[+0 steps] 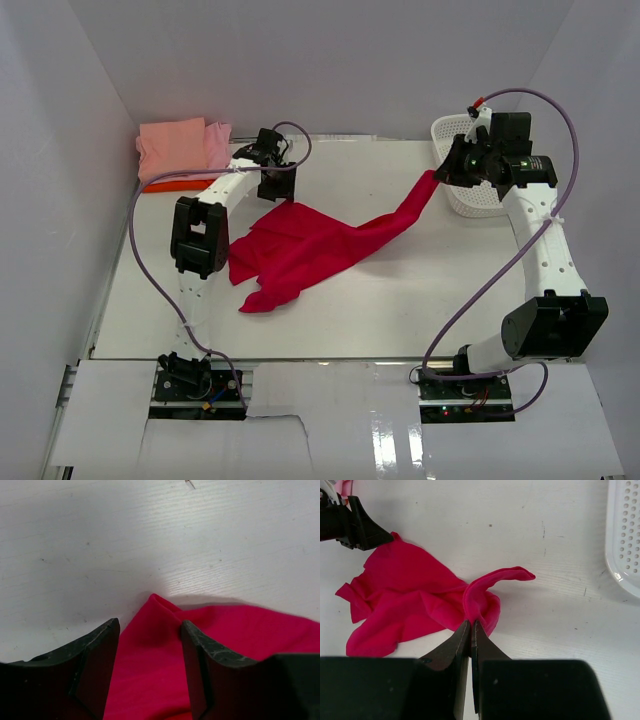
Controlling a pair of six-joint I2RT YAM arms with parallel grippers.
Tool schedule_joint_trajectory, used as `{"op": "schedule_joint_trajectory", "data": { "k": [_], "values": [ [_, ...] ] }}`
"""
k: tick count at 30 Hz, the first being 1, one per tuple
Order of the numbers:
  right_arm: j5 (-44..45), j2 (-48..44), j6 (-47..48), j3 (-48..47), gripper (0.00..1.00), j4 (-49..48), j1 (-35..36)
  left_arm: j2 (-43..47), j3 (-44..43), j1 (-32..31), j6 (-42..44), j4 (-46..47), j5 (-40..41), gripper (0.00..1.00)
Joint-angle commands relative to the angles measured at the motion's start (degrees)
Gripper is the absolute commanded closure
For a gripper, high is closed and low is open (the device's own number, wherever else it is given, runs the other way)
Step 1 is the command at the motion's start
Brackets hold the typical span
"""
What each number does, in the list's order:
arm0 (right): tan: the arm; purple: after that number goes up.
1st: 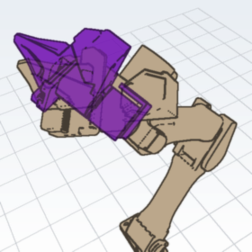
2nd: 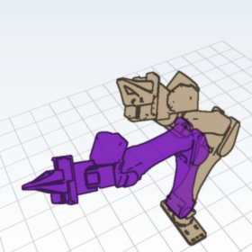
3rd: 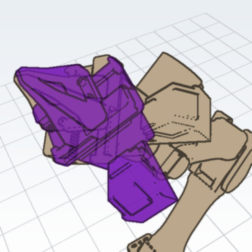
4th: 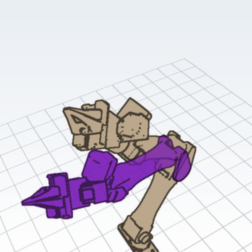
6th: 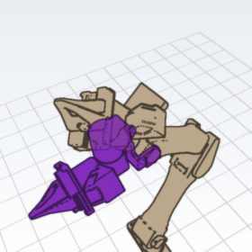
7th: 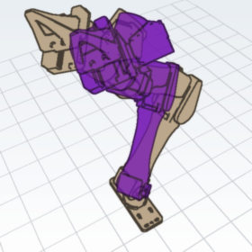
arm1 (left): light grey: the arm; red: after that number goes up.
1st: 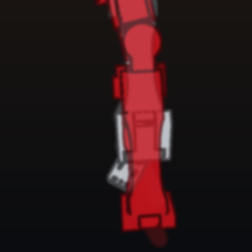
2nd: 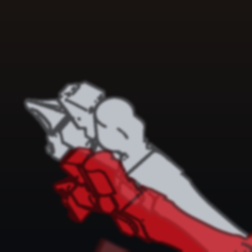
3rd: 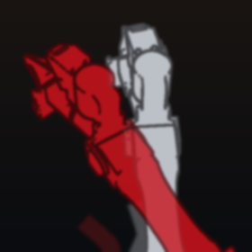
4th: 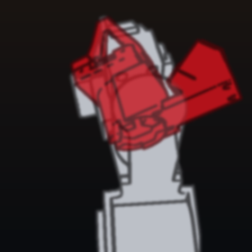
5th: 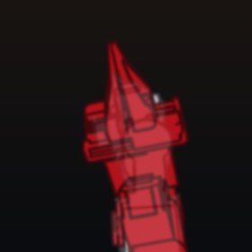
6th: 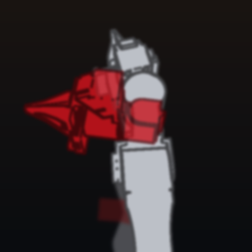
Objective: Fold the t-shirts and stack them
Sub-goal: Flatten out the tshirt
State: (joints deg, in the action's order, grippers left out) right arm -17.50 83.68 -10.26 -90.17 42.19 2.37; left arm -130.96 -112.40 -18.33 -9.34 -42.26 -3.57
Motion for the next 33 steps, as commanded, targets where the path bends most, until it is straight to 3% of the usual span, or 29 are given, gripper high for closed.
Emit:
{"op": "schedule_joint_trajectory", "data": {
  "k": [1,3,13,16,17,24,30,33],
  "values": [
    [0.0,-0.62,0.33,0.08,0.92,-1.94,0.35,1.06,-0.72,0.22,0.47,-1.24,-2.22,0.38],
    [0.09,-0.62,0.33,0.17,0.92,-1.85,0.44,0.35,-1.24,0.22,0.47,-2.12,-3.89,0.46],
    [-0.17,-0.53,0.33,0.26,0.92,-1.85,0.44,-1.06,-2.3,0.13,-0.59,-8.71,-10.14,0.45],
    [-0.17,-0.45,0.24,0.35,0.92,-1.94,0.53,-1.41,-2.65,0.22,-0.59,-10.12,-10.49,0.76],
    [-0.17,-0.45,0.24,0.35,0.92,-2.03,0.53,-1.49,-2.65,0.13,-0.59,-10.21,-10.31,1.0],
    [0.18,-0.27,0.15,0.7,0.92,-1.94,0.97,-1.5,-8.26,0.75,-2.34,-10.12,-9.52,1.0],
    [0.1,0.69,-0.46,1.14,0.92,-2.29,1.76,-3.78,-26.53,7.33,-9.28,-9.07,-14.52,1.0],
    [0.01,1.92,-0.72,0.96,0.92,-2.38,3.68,-3.09,-29.81,10.94,-12.62,-7.75,-17.69,1.0]
  ]
}}
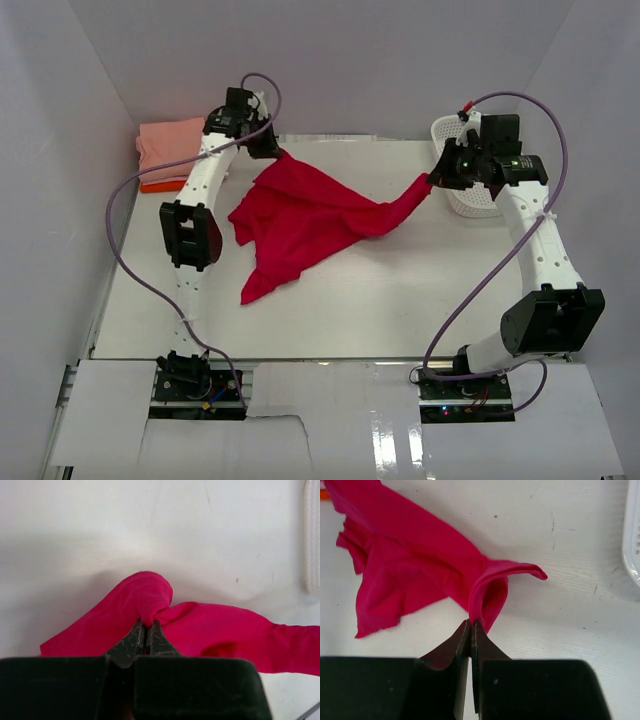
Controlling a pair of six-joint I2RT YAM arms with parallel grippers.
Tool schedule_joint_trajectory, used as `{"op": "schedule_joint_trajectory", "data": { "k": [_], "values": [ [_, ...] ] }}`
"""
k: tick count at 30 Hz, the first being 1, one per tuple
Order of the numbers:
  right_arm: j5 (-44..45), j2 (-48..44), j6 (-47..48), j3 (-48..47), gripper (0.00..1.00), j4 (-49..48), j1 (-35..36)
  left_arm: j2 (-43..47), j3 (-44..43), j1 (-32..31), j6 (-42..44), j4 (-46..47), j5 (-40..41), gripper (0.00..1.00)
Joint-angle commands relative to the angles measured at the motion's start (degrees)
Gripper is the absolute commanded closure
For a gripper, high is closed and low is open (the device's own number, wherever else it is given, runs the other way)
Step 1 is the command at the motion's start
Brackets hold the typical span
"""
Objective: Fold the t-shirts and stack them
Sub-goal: Flatten out the tshirt
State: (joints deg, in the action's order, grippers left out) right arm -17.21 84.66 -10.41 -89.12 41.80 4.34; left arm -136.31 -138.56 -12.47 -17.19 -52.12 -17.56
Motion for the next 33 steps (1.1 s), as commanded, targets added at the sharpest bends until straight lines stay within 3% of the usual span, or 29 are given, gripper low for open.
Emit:
{"op": "schedule_joint_trajectory", "data": {
  "k": [1,5,6,9,16,25,33],
  "values": [
    [-0.19,1.38,-0.57,-0.09,0.92,-1.99,2.25,3.5,-2.43,5.43,-4.96,2.46,-3.19,1.0],
    [1.12,0.68,-0.66,1.23,0.92,-2.6,3.92,16.3,14.5,6.93,-5.39,7.1,2.96,1.0],
    [1.48,0.33,-0.75,1.58,0.92,-2.78,4.01,24.08,24.29,7.45,-6.18,10.77,5.67,1.0],
    [3.58,-0.46,-0.57,2.64,0.92,-1.99,4.1,34.24,38.58,10.35,-6.89,14.77,7.62,1.0],
    [5.78,-1.78,-0.22,6.59,0.92,-0.49,4.1,51.13,59.33,11.59,-7.16,13.27,3.86,1.0],
    [6.48,-3.63,0.83,10.99,0.92,-0.93,4.63,52.64,76.32,11.5,-3.99,13.79,-2.91,0.9],
    [11.84,-5.29,-1.0,17.92,0.92,-2.6,4.98,49.66,88.19,11.41,-5.84,21.7,-3.36,0.94]
  ]
}}
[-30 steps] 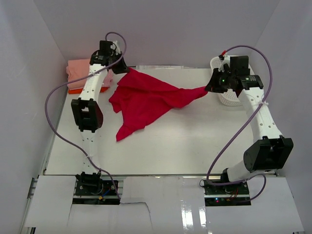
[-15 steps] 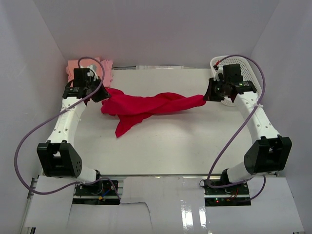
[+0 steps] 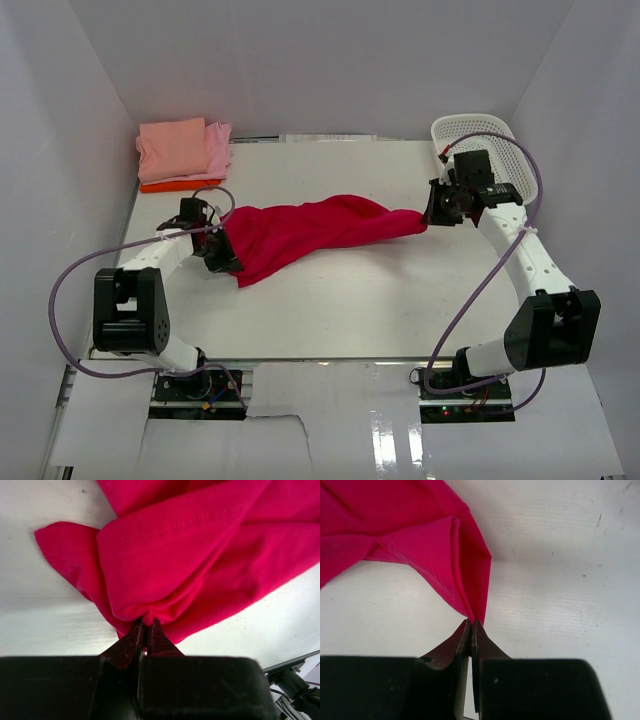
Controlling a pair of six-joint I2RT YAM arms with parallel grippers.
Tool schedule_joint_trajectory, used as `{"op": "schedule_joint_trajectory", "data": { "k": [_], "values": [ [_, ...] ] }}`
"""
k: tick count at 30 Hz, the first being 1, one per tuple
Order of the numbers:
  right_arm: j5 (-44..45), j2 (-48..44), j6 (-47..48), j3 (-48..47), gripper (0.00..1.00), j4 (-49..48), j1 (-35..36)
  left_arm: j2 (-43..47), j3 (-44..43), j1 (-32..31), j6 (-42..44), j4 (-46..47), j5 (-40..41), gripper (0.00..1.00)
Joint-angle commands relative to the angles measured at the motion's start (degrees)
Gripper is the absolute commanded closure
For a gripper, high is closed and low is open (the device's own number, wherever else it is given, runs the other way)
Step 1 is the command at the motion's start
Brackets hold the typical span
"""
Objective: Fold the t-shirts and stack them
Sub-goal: Flatten out the tshirt
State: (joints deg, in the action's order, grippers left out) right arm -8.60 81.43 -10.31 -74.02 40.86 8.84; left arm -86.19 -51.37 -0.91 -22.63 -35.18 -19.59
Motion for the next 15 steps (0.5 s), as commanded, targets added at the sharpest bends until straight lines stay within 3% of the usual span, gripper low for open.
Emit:
{"op": "schedule_joint_trajectory", "data": {
  "k": [1,9,15],
  "values": [
    [4.2,-2.41,-1.47,5.35,0.92,-2.27,0.48,-1.08,0.93,-0.15,-0.48,4.94,-1.32,0.94],
    [6.48,-2.07,-2.17,5.82,0.92,-5.44,0.39,-1.09,-5.04,-0.06,-1.36,4.77,0.78,0.91],
    [5.79,-0.04,-2.88,0.9,0.92,-4.83,0.39,-6.26,-18.57,-0.15,-2.59,2.31,-0.61,0.92]
  ]
}}
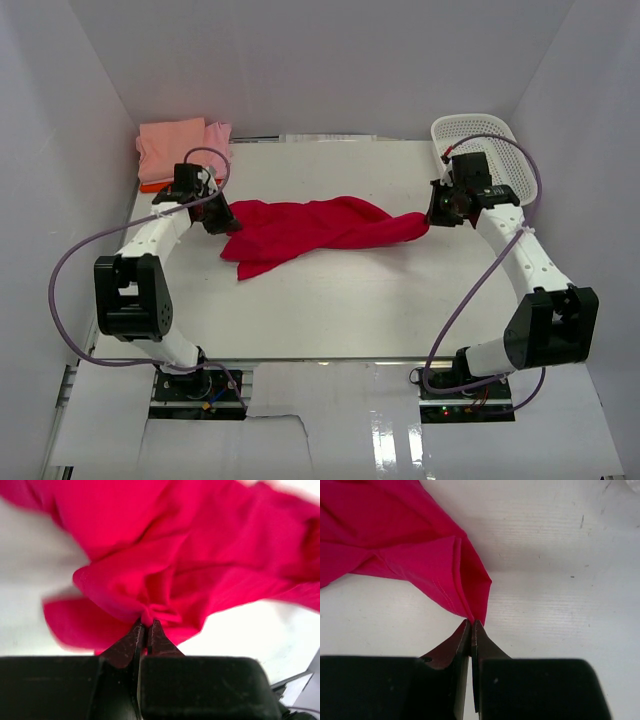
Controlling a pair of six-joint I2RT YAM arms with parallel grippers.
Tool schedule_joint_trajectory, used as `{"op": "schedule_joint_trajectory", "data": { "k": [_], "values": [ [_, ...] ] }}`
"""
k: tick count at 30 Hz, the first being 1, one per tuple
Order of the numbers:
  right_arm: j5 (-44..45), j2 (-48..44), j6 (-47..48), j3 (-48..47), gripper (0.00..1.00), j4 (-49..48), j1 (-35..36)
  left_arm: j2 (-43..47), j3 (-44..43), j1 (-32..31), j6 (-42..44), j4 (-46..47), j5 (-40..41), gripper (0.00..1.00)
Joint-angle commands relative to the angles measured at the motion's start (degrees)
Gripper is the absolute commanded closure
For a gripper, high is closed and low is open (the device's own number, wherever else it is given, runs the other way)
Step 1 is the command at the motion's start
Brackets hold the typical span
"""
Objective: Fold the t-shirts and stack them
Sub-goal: Flatten out the tshirt
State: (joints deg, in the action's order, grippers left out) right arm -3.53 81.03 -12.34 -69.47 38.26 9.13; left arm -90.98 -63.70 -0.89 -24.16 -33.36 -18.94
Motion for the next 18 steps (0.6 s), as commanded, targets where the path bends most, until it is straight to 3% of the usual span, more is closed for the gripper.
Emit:
{"op": "schedule_joint_trajectory", "data": {
  "k": [1,9,18],
  "values": [
    [0.63,0.53,-0.85,-3.83,0.92,-2.14,0.1,-2.53,-7.91,-0.17,-1.41,-0.38,-1.62,0.92],
    [1.51,1.93,-0.58,-5.32,0.92,-2.31,0.1,-16.57,-21.98,-2.88,-2.73,-1.53,-0.66,0.92],
    [2.83,3.34,-0.49,-6.46,0.92,-2.4,0.1,-25.21,-24.81,-8.25,-5.02,2.68,1.01,0.91]
  ]
}}
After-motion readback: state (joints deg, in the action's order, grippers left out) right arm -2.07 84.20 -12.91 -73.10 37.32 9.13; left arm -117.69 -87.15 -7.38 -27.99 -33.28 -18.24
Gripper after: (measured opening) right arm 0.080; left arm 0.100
